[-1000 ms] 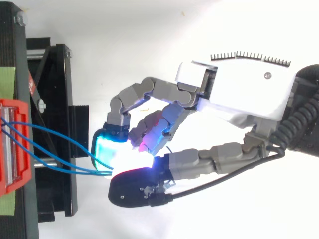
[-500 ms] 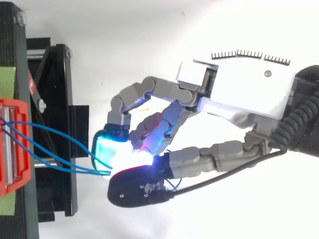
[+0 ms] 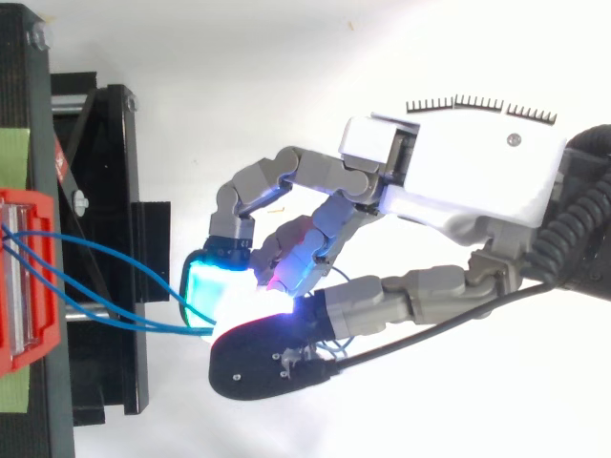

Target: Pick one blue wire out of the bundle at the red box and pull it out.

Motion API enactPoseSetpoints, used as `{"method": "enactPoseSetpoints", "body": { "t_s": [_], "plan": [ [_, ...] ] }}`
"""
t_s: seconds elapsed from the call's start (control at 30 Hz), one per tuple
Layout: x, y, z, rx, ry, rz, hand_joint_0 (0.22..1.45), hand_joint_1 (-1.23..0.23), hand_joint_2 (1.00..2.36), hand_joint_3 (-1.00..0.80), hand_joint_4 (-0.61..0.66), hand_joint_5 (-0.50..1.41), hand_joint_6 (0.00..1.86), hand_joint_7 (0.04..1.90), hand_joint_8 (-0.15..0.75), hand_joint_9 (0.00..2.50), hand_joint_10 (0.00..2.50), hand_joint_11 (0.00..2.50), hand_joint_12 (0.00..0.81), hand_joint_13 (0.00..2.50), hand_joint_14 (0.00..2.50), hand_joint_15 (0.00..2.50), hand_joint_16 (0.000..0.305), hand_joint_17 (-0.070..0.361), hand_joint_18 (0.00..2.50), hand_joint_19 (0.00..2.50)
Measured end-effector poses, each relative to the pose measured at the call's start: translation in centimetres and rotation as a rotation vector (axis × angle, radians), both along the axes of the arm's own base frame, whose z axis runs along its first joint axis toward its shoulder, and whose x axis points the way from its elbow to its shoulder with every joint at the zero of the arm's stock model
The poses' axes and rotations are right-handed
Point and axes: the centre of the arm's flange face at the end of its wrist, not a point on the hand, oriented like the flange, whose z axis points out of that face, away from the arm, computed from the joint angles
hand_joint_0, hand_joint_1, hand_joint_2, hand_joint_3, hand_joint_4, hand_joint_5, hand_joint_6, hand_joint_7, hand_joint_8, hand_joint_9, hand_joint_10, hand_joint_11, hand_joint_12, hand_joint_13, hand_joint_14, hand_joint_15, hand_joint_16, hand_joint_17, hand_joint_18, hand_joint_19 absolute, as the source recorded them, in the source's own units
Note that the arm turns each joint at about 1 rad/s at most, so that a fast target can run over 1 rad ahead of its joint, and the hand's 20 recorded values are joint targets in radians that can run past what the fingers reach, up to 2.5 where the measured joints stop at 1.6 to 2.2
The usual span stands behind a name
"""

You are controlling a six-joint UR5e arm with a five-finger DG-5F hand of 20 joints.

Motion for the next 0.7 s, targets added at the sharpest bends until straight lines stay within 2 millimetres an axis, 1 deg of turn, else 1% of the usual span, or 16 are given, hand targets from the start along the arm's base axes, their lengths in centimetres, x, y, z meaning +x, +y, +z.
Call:
{"method": "enactPoseSetpoints", "body": {
  "t_s": [0.3,0.43,0.5,0.7],
  "plan": [
    [-0.01,0.0,-0.02,0.0,0.0,0.0,0.52,-0.81,1.01,-0.31,0.1,-0.14,0.87,0.91,0.26,1.08,0.02,0.62,0.399,0.65,0.02,0.43,0.063,0.142,0.59,0.77],
    [-0.01,-0.01,-0.01,0.0,0.0,-0.001,0.56,-0.82,1.02,-0.19,0.09,-0.14,0.87,0.91,0.251,1.08,0.03,0.62,0.39,0.65,0.02,0.43,0.061,0.138,0.59,0.77],
    [-0.01,-0.02,-0.01,0.0,0.0,-0.001,0.57,-0.82,1.02,-0.13,0.06,-0.14,0.88,0.93,0.258,1.09,0.02,0.62,0.384,0.65,0.02,0.43,0.061,0.137,0.59,0.78],
    [-0.01,-0.02,-0.01,0.0,0.0,-0.001,0.58,-0.81,1.02,-0.01,-0.02,-0.13,0.91,0.91,0.274,1.13,0.02,0.62,0.412,0.7,0.02,0.42,0.066,0.149,0.66,0.75]
  ]
}}
